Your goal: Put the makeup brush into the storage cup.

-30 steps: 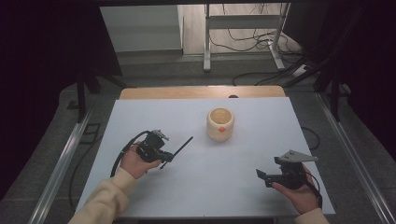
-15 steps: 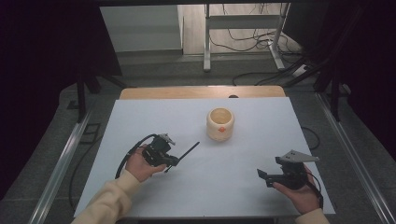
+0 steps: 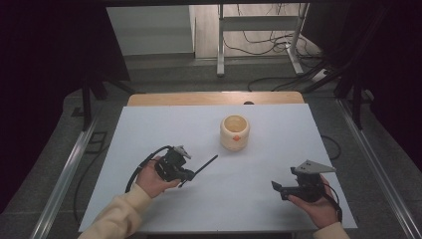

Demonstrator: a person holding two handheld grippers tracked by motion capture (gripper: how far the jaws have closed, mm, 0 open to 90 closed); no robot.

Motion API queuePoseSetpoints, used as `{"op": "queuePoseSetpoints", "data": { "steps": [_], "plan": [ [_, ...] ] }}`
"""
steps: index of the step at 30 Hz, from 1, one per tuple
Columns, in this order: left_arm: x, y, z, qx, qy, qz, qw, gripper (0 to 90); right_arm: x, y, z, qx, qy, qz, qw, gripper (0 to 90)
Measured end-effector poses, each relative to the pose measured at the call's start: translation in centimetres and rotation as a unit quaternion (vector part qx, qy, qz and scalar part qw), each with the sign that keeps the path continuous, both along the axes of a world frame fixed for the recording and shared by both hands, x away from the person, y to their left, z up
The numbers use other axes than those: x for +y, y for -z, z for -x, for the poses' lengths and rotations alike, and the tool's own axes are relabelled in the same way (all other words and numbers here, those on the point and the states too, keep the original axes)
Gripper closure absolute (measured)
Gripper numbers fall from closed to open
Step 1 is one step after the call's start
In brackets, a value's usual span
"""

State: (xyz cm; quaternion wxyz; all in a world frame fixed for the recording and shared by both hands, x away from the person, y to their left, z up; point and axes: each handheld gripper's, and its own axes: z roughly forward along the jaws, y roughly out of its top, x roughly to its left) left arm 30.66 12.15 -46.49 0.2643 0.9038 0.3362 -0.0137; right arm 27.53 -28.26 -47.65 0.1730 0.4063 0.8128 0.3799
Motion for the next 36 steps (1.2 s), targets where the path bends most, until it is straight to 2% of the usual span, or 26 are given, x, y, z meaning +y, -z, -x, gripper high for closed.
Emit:
{"op": "queuePoseSetpoints", "data": {
  "steps": [8,13,22,36],
  "plan": [
    [-0.6,0.0,0.2,0.001,0.009,-0.004,0.9999,84.0,0.6,-0.2,0.0,-0.007,-0.009,0.008,0.9999,12.1],
    [-0.9,0.0,0.3,0.001,0.014,-0.005,0.9999,84.0,1.3,-0.4,0.0,-0.015,-0.018,0.022,0.9995,12.0],
    [-1.2,0.0,0.4,0.000,0.020,-0.005,0.9998,84.0,2.2,-0.6,-0.4,-0.017,-0.028,0.025,0.9991,11.0],
    [-2.1,-0.2,0.6,0.000,0.031,-0.005,0.9995,84.0,4.5,-0.8,-0.6,-0.024,-0.065,0.042,0.9967,8.0]
  ]
}}
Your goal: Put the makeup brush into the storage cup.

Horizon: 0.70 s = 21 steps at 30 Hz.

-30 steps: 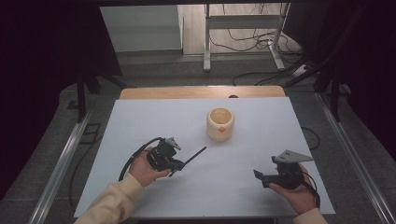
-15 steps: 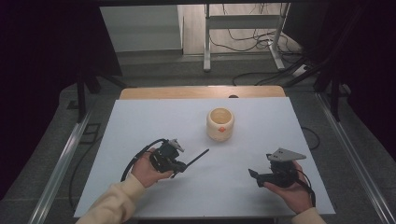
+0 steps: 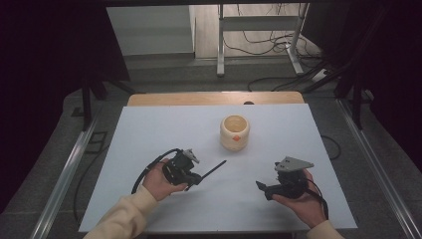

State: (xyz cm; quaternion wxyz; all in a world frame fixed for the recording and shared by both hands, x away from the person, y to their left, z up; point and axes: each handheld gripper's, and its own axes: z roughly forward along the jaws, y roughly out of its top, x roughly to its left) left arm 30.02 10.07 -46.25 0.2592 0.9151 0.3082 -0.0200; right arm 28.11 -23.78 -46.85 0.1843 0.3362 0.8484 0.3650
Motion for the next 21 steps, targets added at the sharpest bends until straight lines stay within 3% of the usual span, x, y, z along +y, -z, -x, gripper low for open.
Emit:
{"op": "queuePoseSetpoints", "data": {
  "steps": [11,21],
  "plan": [
    [-0.5,-0.1,0.1,-0.002,0.007,-0.001,1.0000,84.0,0.7,0.0,-0.2,0.005,-0.013,-0.010,0.9998,7.5],
    [-0.8,0.0,0.2,-0.004,0.014,-0.002,0.9999,84.0,2.2,-0.1,-0.2,-0.004,-0.036,0.007,0.9993,7.3]
  ]
}}
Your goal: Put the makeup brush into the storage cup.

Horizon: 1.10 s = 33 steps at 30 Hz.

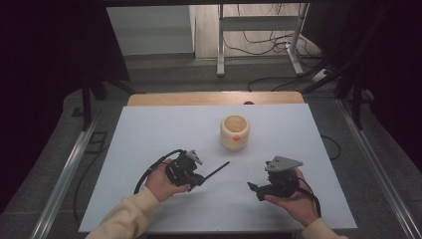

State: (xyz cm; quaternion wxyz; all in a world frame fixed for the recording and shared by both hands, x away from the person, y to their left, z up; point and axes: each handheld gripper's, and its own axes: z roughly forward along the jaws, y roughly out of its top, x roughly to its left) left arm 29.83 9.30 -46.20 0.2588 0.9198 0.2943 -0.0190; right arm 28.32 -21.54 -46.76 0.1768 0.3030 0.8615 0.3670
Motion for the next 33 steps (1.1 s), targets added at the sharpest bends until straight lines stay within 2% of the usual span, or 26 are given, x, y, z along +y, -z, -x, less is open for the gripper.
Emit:
{"op": "queuePoseSetpoints", "data": {
  "steps": [21,30,33],
  "plan": [
    [-0.6,0.1,-0.3,0.005,0.013,-0.008,0.9999,84.0,1.4,0.0,-0.4,-0.008,-0.020,0.014,0.9997,9.1],
    [-1.4,0.1,-0.4,0.006,0.024,-0.011,0.9996,84.0,2.8,-0.2,-0.7,-0.009,-0.040,0.016,0.9991,11.1],
    [-1.6,0.1,-0.5,0.008,0.027,-0.012,0.9995,84.0,3.2,-0.2,-0.9,-0.004,-0.047,0.008,0.9989,11.4]
  ]
}}
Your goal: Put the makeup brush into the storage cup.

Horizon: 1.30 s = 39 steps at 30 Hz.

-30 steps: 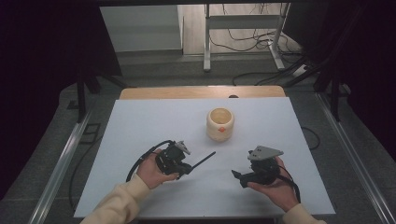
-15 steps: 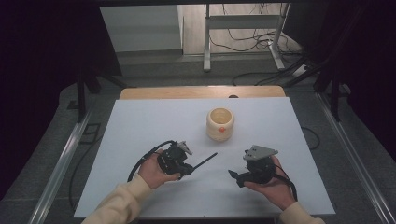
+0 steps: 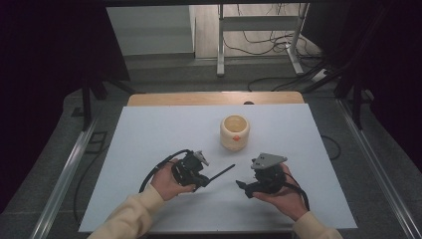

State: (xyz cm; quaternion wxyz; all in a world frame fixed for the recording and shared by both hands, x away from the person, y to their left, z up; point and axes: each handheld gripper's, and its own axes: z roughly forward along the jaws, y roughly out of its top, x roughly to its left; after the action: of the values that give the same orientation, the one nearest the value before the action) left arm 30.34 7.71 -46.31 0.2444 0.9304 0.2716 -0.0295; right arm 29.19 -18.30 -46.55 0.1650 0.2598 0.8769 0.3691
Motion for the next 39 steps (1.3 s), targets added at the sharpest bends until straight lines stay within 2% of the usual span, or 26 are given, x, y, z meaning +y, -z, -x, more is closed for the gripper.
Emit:
{"op": "queuePoseSetpoints", "data": {
  "steps": [11,17,24,27,34,37,39],
  "plan": [
    [-0.9,-0.2,-0.3,0.002,0.010,-0.010,0.9999,84.0,1.2,0.0,-0.3,-0.010,-0.018,0.018,0.9996,13.9],
    [-1.4,-0.4,-0.6,0.005,0.023,-0.020,0.9995,84.0,2.0,0.0,-0.4,-0.021,-0.033,0.036,0.9986,15.6],
    [-1.9,-0.7,-0.8,0.008,0.032,-0.022,0.9992,84.0,3.1,0.0,-0.5,-0.026,-0.055,0.048,0.9970,18.1],
    [-2.0,-0.7,-1.0,0.014,0.037,-0.023,0.9990,84.0,3.6,0.0,-0.6,-0.036,-0.065,0.062,0.9953,19.4],
    [-2.3,-0.6,-1.3,0.024,0.041,-0.024,0.9986,84.0,4.9,0.6,-0.5,-0.044,-0.096,0.093,0.9900,25.2],
    [-2.5,-0.6,-1.3,0.028,0.041,-0.021,0.9986,84.0,5.3,1.0,-0.4,-0.047,-0.107,0.109,0.9871,30.7],
    [-2.6,-0.8,-1.5,0.030,0.052,-0.023,0.9979,84.0,5.6,1.3,-0.3,-0.050,-0.114,0.122,0.9847,35.6]
  ]
}}
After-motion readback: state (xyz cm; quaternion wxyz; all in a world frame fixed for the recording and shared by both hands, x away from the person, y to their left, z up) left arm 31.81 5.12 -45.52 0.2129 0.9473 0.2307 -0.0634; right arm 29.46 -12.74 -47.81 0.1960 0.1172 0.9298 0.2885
